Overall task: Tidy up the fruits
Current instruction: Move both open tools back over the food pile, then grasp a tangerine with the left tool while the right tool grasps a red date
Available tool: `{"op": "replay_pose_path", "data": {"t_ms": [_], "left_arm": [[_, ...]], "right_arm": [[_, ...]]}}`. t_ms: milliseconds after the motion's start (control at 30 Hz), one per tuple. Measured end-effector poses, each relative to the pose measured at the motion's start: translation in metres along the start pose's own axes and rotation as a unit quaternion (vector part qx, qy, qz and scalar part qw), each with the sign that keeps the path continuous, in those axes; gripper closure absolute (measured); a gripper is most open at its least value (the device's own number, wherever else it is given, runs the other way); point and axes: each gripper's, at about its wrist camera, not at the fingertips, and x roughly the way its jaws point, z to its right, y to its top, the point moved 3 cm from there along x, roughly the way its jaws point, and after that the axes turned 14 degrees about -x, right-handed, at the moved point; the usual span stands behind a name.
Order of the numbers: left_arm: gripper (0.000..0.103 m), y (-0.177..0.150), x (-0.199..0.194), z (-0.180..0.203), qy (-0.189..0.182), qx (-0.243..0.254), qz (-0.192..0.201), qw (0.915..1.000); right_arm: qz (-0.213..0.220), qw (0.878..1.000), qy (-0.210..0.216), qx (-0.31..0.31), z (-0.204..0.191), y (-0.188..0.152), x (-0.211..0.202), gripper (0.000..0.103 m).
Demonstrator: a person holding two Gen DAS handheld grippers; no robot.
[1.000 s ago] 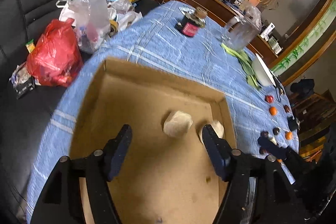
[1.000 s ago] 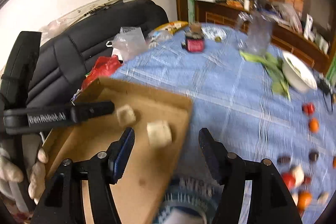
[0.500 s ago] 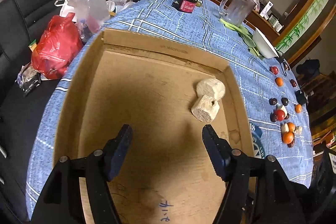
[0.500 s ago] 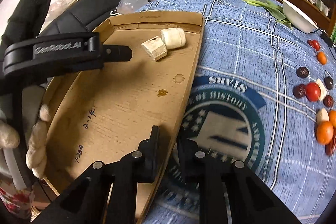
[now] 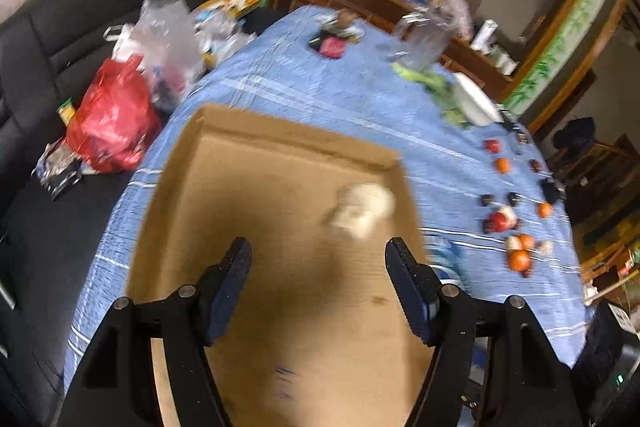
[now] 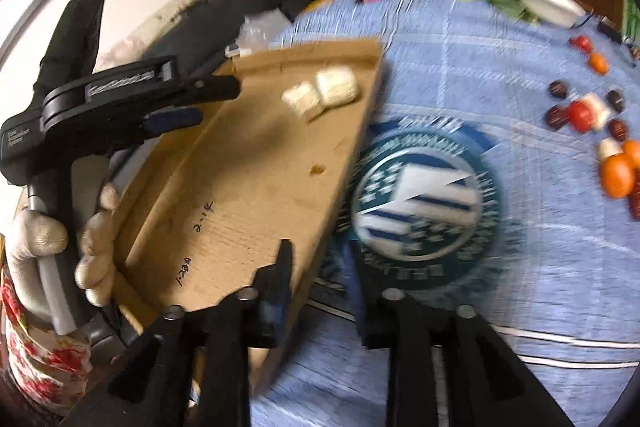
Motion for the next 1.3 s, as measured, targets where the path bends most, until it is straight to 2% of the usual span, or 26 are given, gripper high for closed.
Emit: {"op": "replay_pose_path", "data": {"t_ms": [100,233,400,500,667,833,967,1067,1200,1300], "left_arm": [[0.031,-0.012,-0.014,0.036,-0.032,0.021,0.001,0.9993],[0.030,-0.036,-0.014,0.087,-0.072,0.050,-0.015,0.9960],[0.030,-0.076,0.010,0.151,-0.099,0.094,-0.048,0.9895],[0.030,-0.090,0.032,0.169,-0.103,0.097,-0.072,0.9873],[0.030,-0.102,0.069,0.185,-0.086,0.089,-0.091,0.9881],[0.030,-0.091,0.098,0.184,-0.069,0.059,-0.089,0.9919],[0.046,-0.076,0.124,0.182,-0.066,0.025,-0.084,0.9939],[0.046,-0.072,0.140,0.182,-0.076,0.007,-0.096,0.9925],[0.046,-0.077,0.148,0.187,-0.086,0.014,-0.101,0.9911],[0.046,-0.084,0.143,0.196,-0.099,0.041,-0.086,0.9905]], "right_arm": [[0.026,0.999,-0.039,-0.002,0.026,-0.011,-0.029,0.049],[0.028,0.994,-0.103,0.005,0.072,-0.033,-0.058,0.050],[0.007,0.984,-0.178,0.028,0.139,-0.062,-0.088,0.050],[-0.002,0.979,-0.199,0.043,0.169,-0.069,-0.100,0.050],[-0.001,0.978,-0.198,0.063,0.201,-0.066,-0.103,0.050],[-0.006,0.981,-0.181,0.071,0.219,-0.057,-0.083,0.050],[-0.011,0.983,-0.167,0.069,0.224,-0.052,-0.064,0.050],[-0.007,0.985,-0.157,0.071,0.225,-0.050,-0.056,0.050],[0.001,0.985,-0.159,0.064,0.225,-0.047,-0.053,0.050],[0.004,0.985,-0.157,0.067,0.228,-0.044,-0.051,0.050]]}}
